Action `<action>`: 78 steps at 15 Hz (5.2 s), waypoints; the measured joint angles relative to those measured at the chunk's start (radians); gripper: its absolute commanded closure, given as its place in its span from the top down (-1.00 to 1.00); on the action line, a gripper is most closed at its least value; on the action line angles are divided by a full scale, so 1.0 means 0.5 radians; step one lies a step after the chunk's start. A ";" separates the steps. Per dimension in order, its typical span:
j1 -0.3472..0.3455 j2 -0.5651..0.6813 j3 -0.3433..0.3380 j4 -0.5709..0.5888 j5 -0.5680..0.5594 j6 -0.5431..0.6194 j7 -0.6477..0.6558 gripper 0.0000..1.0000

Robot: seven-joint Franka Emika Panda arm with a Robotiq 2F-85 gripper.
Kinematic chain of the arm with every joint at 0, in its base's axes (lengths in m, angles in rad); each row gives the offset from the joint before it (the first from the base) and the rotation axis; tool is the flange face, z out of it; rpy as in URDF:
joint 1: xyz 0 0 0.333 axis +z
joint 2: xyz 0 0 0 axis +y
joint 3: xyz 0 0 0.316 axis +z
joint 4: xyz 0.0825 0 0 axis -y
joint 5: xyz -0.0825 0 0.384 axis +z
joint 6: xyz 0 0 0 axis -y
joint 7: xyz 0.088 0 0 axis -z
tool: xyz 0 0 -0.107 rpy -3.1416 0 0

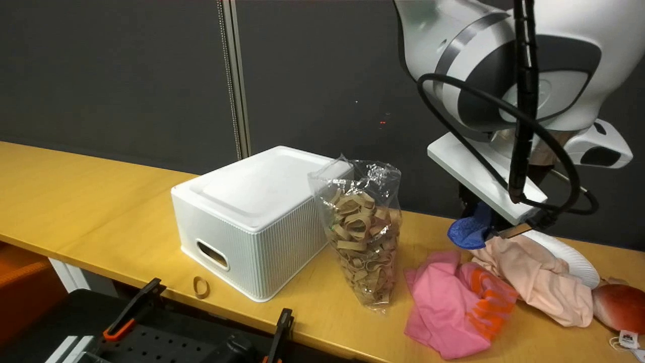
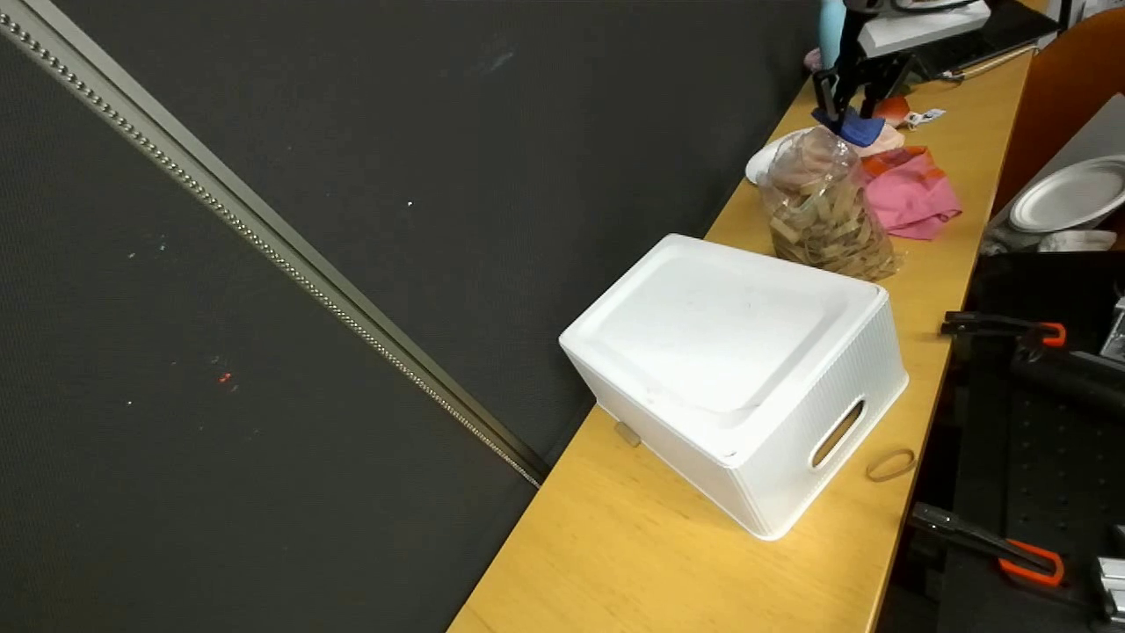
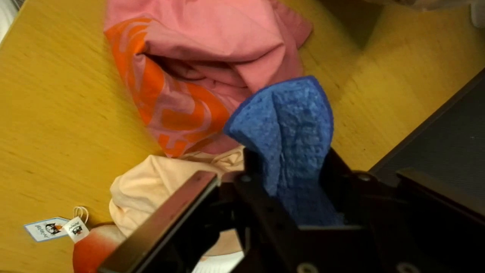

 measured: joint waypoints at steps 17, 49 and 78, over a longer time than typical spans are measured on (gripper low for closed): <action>0.411 -0.477 0.038 -0.101 -0.483 -0.027 0.460 1.00; 1.072 -0.382 0.457 -0.330 -0.833 -0.391 0.854 -1.00; 1.137 -0.309 0.406 -0.264 -1.404 -0.595 0.907 -1.00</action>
